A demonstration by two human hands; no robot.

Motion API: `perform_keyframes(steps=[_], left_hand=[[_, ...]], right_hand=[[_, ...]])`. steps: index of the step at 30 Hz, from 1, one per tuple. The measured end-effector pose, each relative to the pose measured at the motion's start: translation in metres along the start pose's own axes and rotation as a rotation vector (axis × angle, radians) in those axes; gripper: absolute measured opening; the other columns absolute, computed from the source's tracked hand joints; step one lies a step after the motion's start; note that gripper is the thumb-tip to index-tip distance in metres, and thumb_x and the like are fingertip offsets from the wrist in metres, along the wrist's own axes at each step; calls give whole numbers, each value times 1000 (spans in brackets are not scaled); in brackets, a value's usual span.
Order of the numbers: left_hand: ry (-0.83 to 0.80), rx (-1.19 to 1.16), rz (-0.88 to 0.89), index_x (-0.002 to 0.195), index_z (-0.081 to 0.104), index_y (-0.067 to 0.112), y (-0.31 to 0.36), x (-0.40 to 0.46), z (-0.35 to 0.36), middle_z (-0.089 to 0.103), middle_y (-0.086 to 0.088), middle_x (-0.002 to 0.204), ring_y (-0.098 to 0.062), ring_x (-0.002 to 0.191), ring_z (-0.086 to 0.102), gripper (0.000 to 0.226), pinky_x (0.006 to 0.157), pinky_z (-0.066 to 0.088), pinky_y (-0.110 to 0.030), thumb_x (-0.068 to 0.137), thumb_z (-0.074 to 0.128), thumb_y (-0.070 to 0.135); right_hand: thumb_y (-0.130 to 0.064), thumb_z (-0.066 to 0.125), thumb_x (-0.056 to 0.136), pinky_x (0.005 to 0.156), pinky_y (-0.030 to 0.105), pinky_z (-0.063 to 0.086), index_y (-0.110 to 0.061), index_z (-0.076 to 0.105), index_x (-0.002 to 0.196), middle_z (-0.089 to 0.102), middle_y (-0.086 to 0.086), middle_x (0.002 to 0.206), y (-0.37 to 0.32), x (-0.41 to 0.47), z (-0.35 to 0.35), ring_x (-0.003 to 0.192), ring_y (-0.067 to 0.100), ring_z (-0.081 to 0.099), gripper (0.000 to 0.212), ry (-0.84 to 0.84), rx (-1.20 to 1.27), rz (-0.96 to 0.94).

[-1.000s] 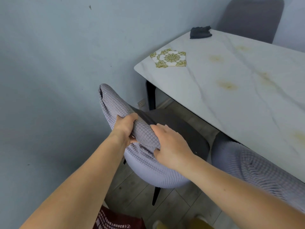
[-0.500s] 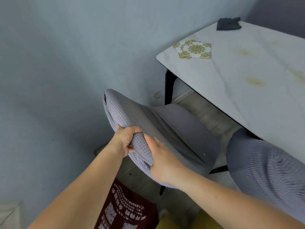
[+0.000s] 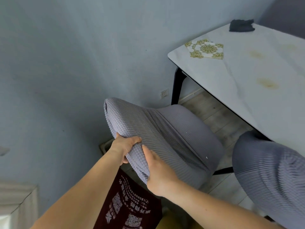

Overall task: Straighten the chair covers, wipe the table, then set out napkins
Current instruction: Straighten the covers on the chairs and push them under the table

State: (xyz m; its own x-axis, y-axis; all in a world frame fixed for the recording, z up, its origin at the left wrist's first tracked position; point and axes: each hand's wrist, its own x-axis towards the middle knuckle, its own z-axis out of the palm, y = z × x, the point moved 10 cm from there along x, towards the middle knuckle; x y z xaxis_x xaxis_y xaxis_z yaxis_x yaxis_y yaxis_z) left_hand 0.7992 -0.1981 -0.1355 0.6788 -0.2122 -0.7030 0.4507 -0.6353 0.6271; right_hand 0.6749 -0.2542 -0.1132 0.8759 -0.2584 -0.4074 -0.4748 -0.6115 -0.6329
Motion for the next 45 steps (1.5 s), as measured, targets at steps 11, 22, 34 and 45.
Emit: perform_keyframes(steps=[11,22,34,45], left_hand=[[285,659,594,150,2,25,31,-35,-3,-2,-26,155,-37,142,19,67,106,37,-43,96,36,44],[308,1196,1140,131,45,22,48,-59,24,49,-19,101,-34,85,55,56,66,55,-41,76,53,22],[117,1695,1118,136,45,26,69,-52,116,25,-11,153,-28,142,19,70,114,14,-56,73,75,24],[230,1735,810,139,34,41,74,-20,107,27,5,152,-24,146,-3,60,105,8,-73,92,49,7]], right_hand=[[-13,63,84,113,45,29,-34,-12,148,3,0,159,9,-6,17,144,23,18,101,-16,-40,-10],[-12,52,89,100,36,42,-40,-9,147,16,-10,156,64,-56,-36,127,21,43,89,-21,-154,-6],[-18,50,89,91,26,38,-34,12,149,29,-9,152,135,-95,-71,127,15,42,72,15,-226,104],[-10,57,87,85,39,52,-22,25,143,55,4,125,135,-74,-71,104,26,59,65,113,-234,75]])
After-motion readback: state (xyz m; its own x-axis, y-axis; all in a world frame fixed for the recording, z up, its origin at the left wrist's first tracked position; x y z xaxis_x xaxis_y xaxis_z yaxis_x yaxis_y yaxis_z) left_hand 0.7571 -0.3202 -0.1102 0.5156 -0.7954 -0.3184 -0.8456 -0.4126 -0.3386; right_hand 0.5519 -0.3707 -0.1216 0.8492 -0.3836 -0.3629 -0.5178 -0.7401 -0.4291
